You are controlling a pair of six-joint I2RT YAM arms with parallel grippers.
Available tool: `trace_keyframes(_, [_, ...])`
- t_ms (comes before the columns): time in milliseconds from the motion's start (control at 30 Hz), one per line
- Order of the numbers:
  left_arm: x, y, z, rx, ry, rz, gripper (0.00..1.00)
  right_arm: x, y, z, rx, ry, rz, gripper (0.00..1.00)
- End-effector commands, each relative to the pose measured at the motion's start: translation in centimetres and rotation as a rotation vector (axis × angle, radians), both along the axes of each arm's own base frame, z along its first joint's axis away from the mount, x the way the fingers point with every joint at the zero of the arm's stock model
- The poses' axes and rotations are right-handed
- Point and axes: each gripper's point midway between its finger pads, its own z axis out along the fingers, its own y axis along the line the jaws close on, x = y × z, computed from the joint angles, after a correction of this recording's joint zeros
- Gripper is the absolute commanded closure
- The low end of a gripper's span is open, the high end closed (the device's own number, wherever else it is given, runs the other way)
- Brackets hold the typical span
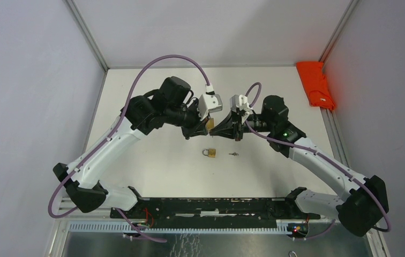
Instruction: Unlock with the key
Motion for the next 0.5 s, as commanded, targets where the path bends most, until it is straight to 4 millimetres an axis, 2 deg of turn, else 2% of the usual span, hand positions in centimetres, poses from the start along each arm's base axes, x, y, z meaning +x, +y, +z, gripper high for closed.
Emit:
trace_keyframes(0, [-0.1, 0.0, 1.9, -0.057, -0.049, 0.01, 0.85, 2.8, -0.8, 1.5, 0.005, -0.017, -0.185, 1.0])
trace_keyframes(233, [1.2, 1.1, 4.4, -0.106, -0.174, 0.1, 0.7, 3.6, -1.6, 1.5, -0.012, -0.004, -0.26, 1.0])
trace_keyframes(367, [2.8, 2.2, 5.4, -0.114, -0.253, 0.2, 0.69, 3.7, -1.9, 1.8, -0.015, 0.002, -0.278, 1.0])
trace_keyframes(467, [4.6, 3.0, 5.6, -0.11, -0.312, 0.304, 0.74, 4.6, -2.7, 1.3, -0.038, 0.021, -0.336, 1.0])
